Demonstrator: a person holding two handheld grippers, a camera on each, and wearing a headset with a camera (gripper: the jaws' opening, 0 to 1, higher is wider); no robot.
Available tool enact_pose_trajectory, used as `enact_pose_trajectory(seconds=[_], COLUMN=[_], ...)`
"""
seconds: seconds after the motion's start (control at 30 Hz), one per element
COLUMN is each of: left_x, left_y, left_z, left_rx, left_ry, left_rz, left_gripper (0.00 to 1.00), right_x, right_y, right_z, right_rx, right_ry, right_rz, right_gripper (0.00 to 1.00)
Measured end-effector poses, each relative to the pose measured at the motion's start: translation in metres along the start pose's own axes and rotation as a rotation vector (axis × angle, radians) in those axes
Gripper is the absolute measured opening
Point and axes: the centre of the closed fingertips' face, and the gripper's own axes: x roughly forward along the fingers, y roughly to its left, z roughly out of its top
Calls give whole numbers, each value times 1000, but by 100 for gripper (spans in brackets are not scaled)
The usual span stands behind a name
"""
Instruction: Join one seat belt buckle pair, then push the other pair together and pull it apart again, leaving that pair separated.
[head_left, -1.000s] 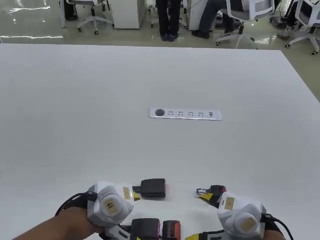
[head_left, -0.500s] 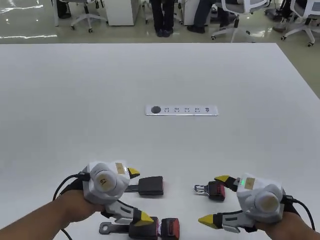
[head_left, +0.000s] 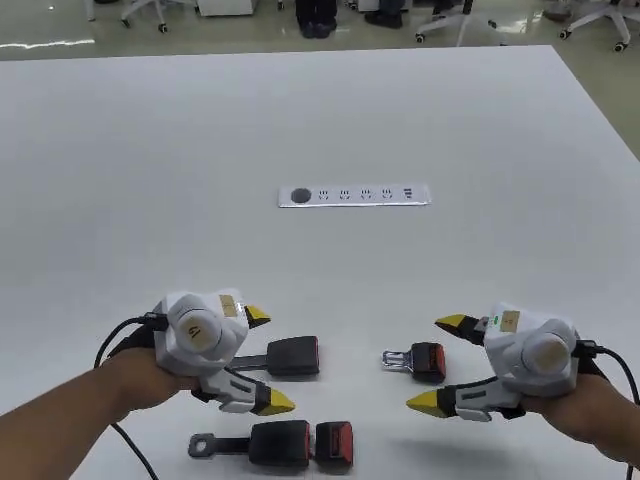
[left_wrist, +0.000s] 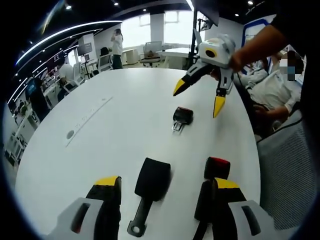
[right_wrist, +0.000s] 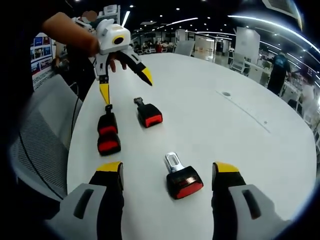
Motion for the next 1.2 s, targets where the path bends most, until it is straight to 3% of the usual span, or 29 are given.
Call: enact_pose_trajectory(seconds=[0.1,0.13,0.2,0.37,0.53,0.6,0.73,0.8,0.87,1.17,1.2], left_x=[6,7,12,18,32,33,42,39,45,49,51], left_y=[6,2,6,10,20,22,23,24,25,20,22], left_z=[-4,0,-6,-3,-17,-17,-34,-36,-45,-50,-49], left_rx=[2,0,0,7,9,8,10,7,1,6,19], left_ry=[9,12,16,28,43,48,78,97,114,135,121], left_rz=[-6,-12,-24,-39,-58,-65,-98,-98,-99,-95,-91], left_gripper=[76,77,77,77,77,77,76,74,74,69,68], right_x=[2,3,5,10,16,17,18,20,21,24,25], right_y=[-5,-6,-8,-13,-18,-19,-15,-15,-15,-14,-13], right_z=[-3,-5,-8,-17,-28,-31,-34,-37,-38,-48,-49], right_rx=[7,7,16,29,24,20,18,15,12,19,22], right_ry=[3,8,14,23,47,56,76,90,94,119,119], right_rz=[13,18,28,56,85,93,120,129,133,174,178], right_gripper=[70,70,70,69,67,65,64,61,61,57,58])
